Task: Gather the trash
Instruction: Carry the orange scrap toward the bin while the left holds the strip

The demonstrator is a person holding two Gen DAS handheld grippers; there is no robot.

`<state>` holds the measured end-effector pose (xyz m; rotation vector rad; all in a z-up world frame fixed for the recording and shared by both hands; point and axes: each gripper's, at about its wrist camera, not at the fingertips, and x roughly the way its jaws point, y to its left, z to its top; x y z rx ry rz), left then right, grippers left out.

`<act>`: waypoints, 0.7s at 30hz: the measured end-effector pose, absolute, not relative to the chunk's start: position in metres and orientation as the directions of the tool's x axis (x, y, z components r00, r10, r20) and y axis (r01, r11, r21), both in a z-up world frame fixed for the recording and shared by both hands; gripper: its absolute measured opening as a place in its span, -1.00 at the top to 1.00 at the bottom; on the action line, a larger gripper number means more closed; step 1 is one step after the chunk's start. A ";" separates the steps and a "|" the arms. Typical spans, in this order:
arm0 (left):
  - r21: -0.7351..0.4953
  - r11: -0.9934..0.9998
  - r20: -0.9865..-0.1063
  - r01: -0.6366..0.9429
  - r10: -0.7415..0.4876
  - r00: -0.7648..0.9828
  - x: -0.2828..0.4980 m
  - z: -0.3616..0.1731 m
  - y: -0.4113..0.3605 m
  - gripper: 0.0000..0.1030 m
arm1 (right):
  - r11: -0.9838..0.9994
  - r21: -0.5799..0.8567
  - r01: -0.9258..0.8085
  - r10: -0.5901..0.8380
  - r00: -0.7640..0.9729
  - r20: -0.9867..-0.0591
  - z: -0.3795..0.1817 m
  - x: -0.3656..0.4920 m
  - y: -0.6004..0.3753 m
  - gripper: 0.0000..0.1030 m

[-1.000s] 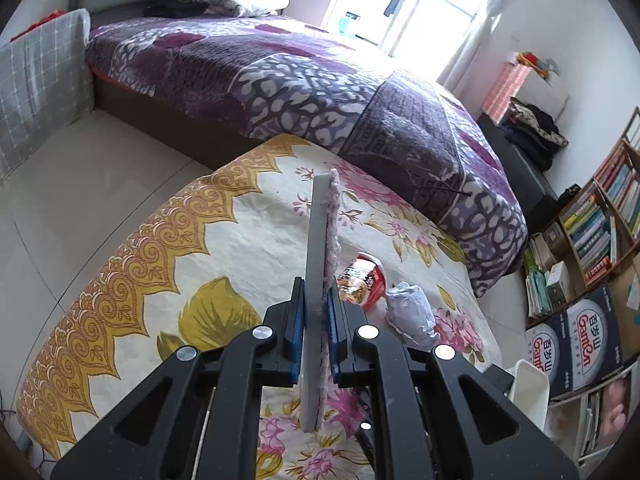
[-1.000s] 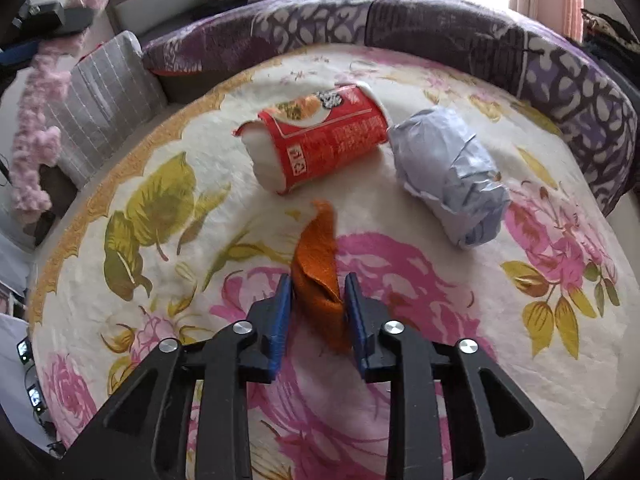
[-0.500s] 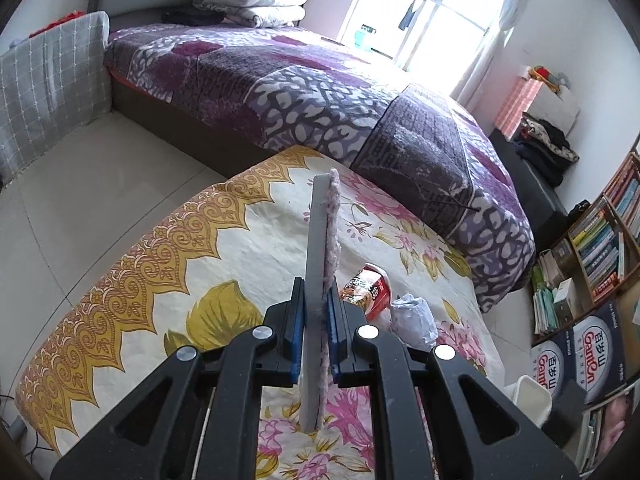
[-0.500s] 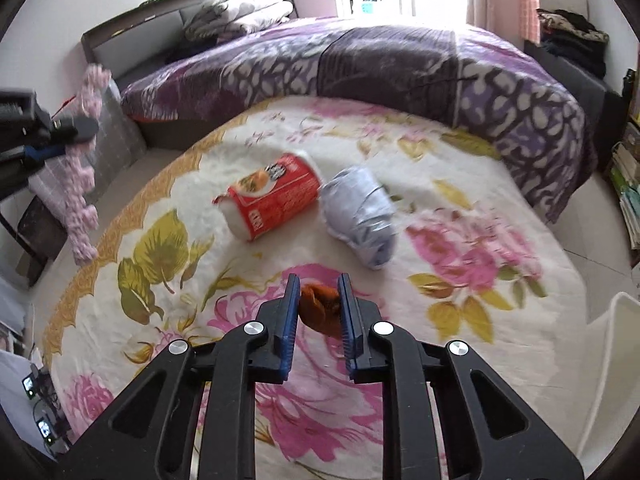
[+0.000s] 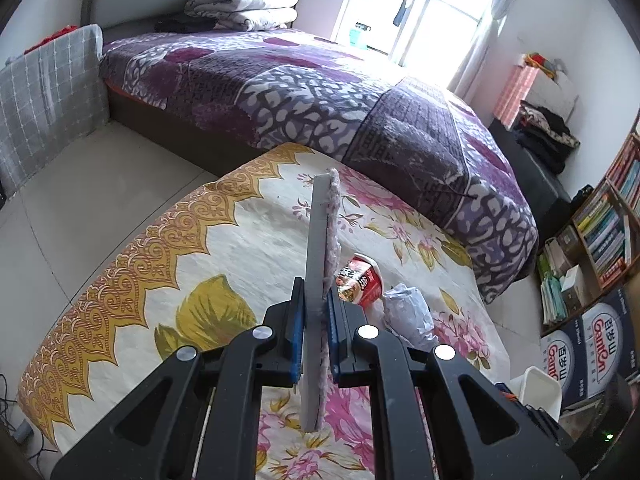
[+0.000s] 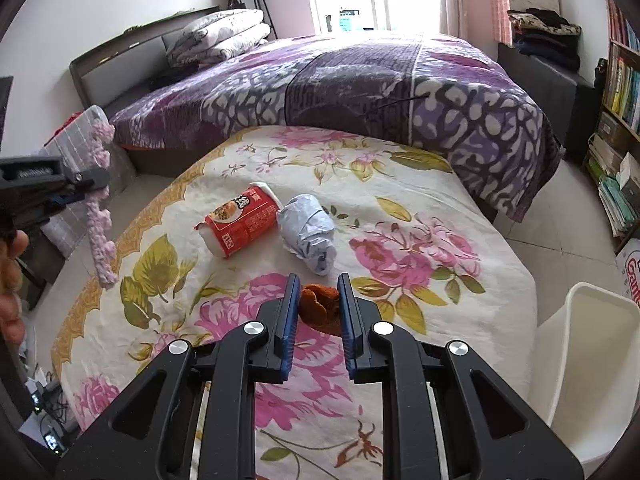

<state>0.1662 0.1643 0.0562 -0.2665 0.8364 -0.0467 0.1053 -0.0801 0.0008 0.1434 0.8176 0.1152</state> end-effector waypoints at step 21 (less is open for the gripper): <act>-0.163 0.986 -0.729 0.033 -0.143 0.669 0.157 0.058 0.089 0.80 | 0.971 0.230 0.071 0.113 0.709 -0.696 0.003 0.074 -0.155 0.64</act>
